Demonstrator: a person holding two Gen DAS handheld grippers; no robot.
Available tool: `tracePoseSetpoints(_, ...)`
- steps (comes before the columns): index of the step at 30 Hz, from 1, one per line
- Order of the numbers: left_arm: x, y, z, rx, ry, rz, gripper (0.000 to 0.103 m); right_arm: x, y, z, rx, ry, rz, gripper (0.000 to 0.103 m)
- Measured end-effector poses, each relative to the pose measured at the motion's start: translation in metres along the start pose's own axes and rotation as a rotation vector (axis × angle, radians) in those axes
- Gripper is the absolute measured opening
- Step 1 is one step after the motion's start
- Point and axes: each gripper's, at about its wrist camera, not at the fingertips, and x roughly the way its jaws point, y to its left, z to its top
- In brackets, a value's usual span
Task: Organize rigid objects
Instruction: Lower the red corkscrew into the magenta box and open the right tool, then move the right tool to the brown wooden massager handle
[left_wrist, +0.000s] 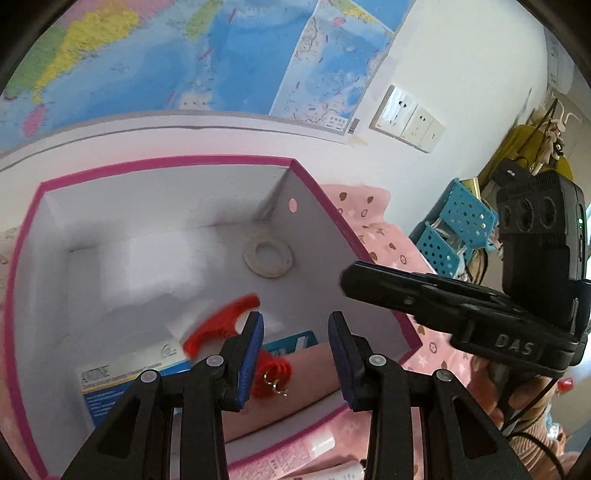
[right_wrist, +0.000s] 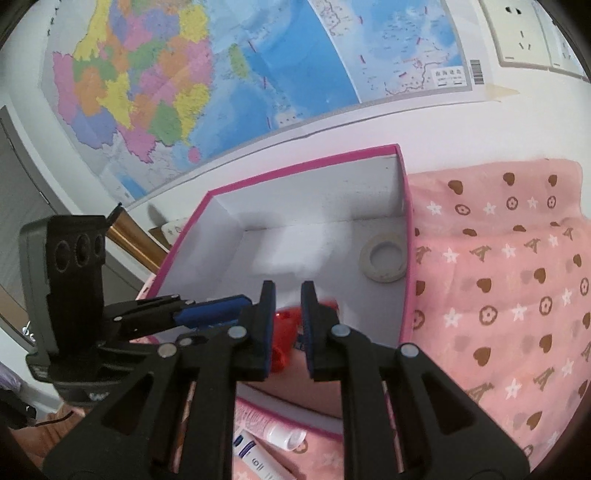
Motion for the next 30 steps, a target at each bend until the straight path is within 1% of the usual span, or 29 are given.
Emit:
tracePoseSetpoints(4, -0.019, -0.002, -0.01, 0.041, -0.055, 0.041, 0.037, -0.014, 0.008, -0.012, -0.024, -0.016, 0.03, 0.02)
tracePoseSetpoints(5, -0.026, -0.002, -0.015, 0.048, -0.07, 0.04, 0.038, -0.018, 0.01, -0.016, -0.029, -0.021, 0.042, 0.02)
tracePoseSetpoints(9, -0.053, 0.001, -0.034, 0.05, -0.121, 0.05, 0.038, -0.03, 0.016, -0.032, -0.035, -0.035, 0.084, 0.024)
tracePoseSetpoints(11, -0.066, 0.002, -0.043, 0.057, -0.141, 0.07, 0.039, -0.035, 0.019, -0.04, -0.037, -0.034, 0.104, 0.026)
tracePoseSetpoints(13, -0.078, 0.005, -0.054, 0.057, -0.161, 0.081, 0.041, -0.04, 0.021, -0.049, -0.04, -0.037, 0.13, 0.033)
tracePoseSetpoints(16, -0.092, 0.013, -0.072, 0.03, -0.176, 0.093, 0.042, -0.043, 0.024, -0.064, -0.039, -0.028, 0.154, 0.035)
tracePoseSetpoints(18, -0.097, 0.017, -0.082, 0.016, -0.17, 0.094, 0.043, -0.042, 0.025, -0.075, -0.039, -0.01, 0.156, 0.037)
tracePoseSetpoints(19, -0.098, 0.019, -0.087, 0.01, -0.163, 0.102, 0.043, -0.041, 0.024, -0.081, -0.037, 0.001, 0.153, 0.039)
tracePoseSetpoints(22, -0.097, 0.022, -0.106, -0.002, -0.128, 0.12, 0.043, -0.036, 0.021, -0.098, -0.024, 0.032, 0.14, 0.043)
tracePoseSetpoints(25, -0.088, 0.02, -0.12, -0.005, -0.1, 0.101, 0.043, -0.028, 0.013, -0.114, 0.013, 0.069, 0.128, 0.043)
tracePoseSetpoints(30, -0.055, 0.01, -0.139, -0.007, -0.003, 0.046, 0.043, -0.02, -0.003, -0.142, 0.096, 0.117, 0.108, 0.044)
